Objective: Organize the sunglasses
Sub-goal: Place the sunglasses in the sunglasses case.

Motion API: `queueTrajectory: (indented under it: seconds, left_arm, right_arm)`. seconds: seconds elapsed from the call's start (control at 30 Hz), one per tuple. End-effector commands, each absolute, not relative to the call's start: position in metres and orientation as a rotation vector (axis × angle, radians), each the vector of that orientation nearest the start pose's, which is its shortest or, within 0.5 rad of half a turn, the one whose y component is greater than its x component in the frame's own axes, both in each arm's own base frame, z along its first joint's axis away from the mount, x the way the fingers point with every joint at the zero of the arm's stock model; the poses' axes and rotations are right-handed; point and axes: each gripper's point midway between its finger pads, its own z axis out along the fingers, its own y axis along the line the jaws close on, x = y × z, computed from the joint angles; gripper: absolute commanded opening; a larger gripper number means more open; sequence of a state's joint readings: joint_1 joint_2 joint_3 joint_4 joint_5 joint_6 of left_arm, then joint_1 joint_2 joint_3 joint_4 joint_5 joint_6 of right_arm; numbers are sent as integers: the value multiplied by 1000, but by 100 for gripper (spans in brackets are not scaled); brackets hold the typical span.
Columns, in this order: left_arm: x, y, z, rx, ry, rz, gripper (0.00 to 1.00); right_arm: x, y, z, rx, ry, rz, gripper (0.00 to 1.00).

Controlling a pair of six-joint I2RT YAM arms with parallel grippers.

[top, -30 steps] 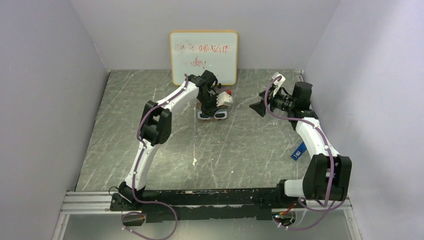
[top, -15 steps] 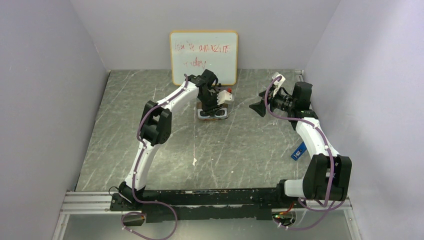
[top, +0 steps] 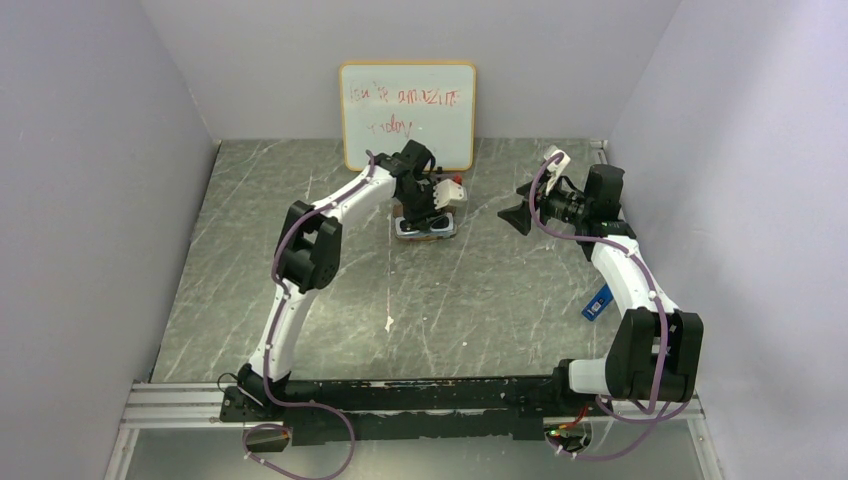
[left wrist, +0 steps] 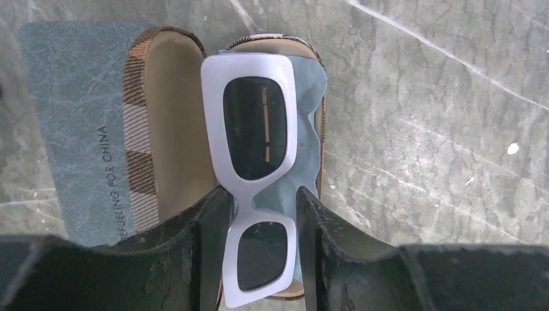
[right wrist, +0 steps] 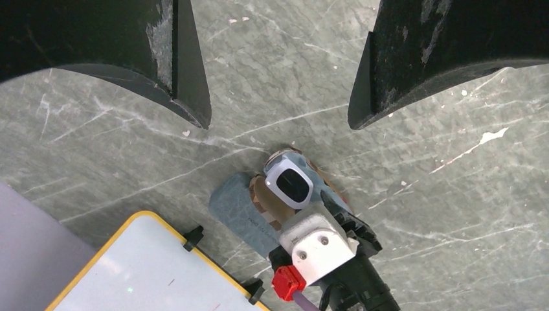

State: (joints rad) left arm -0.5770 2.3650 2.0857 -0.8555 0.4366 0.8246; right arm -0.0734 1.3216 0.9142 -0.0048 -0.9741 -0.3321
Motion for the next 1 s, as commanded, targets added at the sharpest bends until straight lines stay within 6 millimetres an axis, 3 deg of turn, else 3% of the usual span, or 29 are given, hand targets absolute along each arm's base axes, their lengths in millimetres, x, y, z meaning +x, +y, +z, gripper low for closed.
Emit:
queueTrajectory:
  seconds: [0.0,0.17,0.47,0.63,0.77,0.83,0.97]
  left_arm:
    - [437,-338,104,1697,1834,-461,47]
    - [436,-338,106,1694,1832,-462,59]
    - [433,-339,120,1667,1800,-463,59]
    - [429,-339,150,1623,1726,-450,59]
    - [419,-335,177,1593,1681,-452,60]
    - [419,-330,185,1551,1683,-437,60]
    - [435,-316,188,1395,1747,-380,63]
  right_arm:
    - [363,112,233,-848,1590,663,82]
    - [363,112,234,-849,1586,660,82]
    - [362,112,235,-855,1581,662,82]
    - [359,114,235,-877,1564,664,83]
    - [350,117,232,-952,1502,641,91]
    - [344,120,232,-1007,1434,601,99]
    - [337,133,225,-1132,1301,457,100]
